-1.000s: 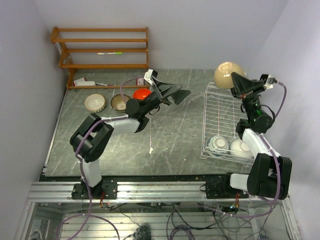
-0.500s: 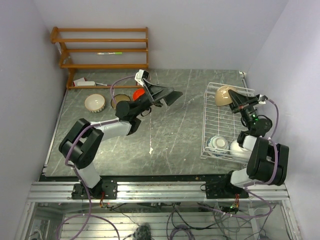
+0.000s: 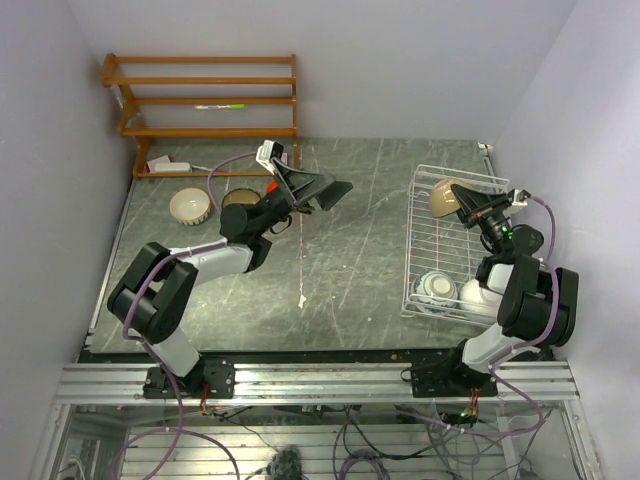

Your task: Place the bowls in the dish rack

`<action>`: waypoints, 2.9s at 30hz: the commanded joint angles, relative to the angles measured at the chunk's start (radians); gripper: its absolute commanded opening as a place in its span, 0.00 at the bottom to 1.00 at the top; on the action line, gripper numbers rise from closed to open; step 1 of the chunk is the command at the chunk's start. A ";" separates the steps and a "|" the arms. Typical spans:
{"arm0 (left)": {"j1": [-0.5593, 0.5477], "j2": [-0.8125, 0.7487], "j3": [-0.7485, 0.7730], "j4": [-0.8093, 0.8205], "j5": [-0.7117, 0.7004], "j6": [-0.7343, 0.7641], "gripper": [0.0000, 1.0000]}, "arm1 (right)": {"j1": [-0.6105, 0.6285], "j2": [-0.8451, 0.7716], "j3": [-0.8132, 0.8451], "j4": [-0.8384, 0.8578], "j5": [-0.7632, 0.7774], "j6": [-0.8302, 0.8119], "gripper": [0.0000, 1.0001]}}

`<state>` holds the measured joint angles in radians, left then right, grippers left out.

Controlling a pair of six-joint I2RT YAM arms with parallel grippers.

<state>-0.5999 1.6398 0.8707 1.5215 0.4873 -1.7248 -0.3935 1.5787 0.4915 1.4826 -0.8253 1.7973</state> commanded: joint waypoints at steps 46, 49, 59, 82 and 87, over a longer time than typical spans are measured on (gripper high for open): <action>0.122 -0.094 -0.121 0.209 0.075 0.015 0.97 | 0.101 0.351 0.153 -0.110 0.161 -0.228 0.00; 0.122 -0.084 -0.123 0.209 0.073 0.016 0.97 | 0.092 0.344 0.126 -0.122 0.154 -0.241 0.09; 0.122 -0.072 -0.134 0.209 0.067 0.021 0.97 | 0.076 0.241 0.118 -0.335 0.152 -0.341 0.46; 0.122 -0.085 -0.157 0.209 0.072 0.019 0.97 | 0.081 -0.140 0.370 -1.322 0.396 -0.918 0.62; 0.123 -0.084 -0.159 0.209 0.078 0.021 0.97 | 0.150 -0.091 0.566 -1.584 0.529 -1.103 0.62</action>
<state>-0.4866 1.5684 0.7185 1.5215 0.5396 -1.7206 -0.2970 1.4536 0.9600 0.2237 -0.4404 0.9165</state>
